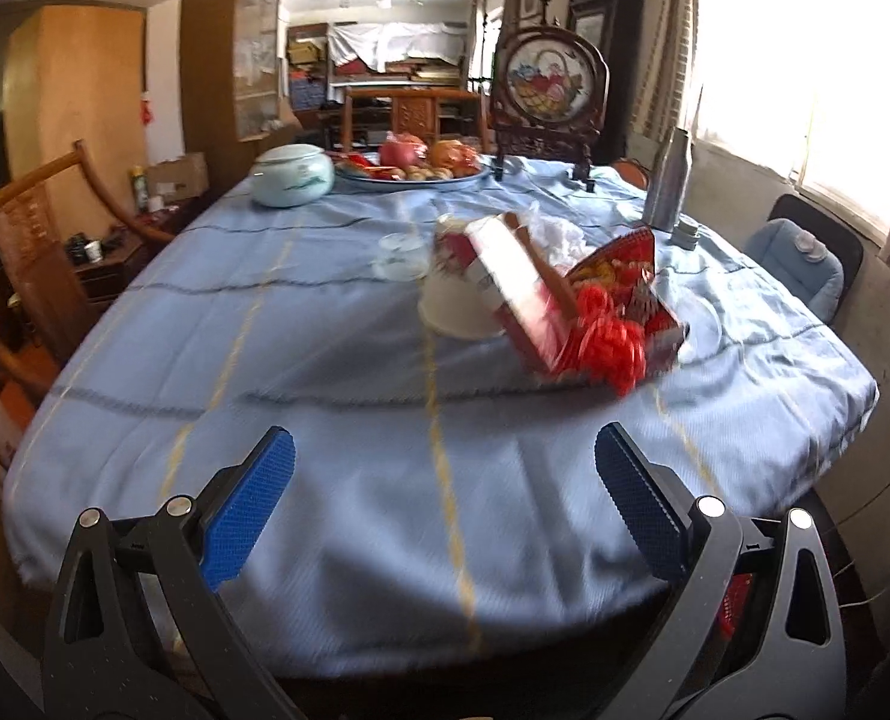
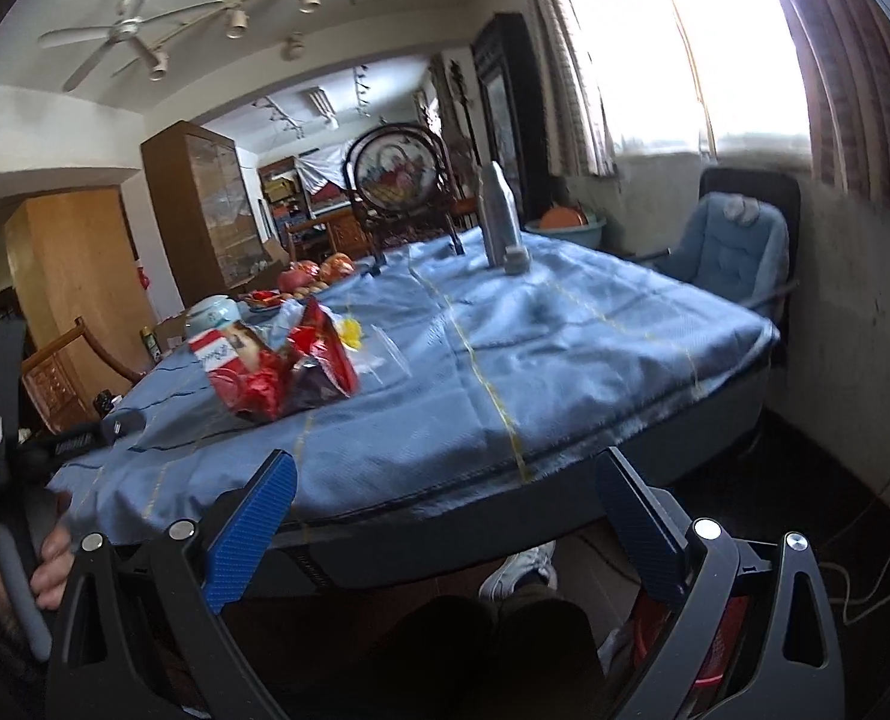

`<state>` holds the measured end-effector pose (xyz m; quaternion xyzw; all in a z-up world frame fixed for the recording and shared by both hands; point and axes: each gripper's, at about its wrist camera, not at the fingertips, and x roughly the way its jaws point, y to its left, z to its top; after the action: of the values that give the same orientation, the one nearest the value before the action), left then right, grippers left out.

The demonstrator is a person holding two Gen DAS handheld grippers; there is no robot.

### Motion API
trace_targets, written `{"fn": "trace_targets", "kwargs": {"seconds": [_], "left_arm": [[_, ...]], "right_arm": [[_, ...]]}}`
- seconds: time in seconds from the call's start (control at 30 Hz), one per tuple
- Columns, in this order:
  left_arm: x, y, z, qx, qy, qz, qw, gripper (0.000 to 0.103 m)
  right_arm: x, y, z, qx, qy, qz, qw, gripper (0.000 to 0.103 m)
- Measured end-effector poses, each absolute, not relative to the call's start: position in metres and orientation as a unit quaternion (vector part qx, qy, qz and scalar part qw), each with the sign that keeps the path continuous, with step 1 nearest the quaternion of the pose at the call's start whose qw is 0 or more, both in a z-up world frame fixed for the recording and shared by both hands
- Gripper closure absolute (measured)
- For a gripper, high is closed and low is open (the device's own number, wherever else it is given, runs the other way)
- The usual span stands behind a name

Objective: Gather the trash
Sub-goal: 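Reach the right tool to the red chip bag and grasp it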

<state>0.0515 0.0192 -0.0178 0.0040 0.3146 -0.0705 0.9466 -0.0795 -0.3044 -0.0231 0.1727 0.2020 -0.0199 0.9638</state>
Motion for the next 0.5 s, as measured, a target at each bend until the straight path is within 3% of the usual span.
{"fn": "trace_targets", "kwargs": {"seconds": [0.5], "left_arm": [[0.182,-0.011,-0.028,0.050,0.376,-0.051,0.924,0.007]], "right_arm": [[-0.017,-0.301,-0.057,0.163,0.273,-0.018,0.948,0.006]]}}
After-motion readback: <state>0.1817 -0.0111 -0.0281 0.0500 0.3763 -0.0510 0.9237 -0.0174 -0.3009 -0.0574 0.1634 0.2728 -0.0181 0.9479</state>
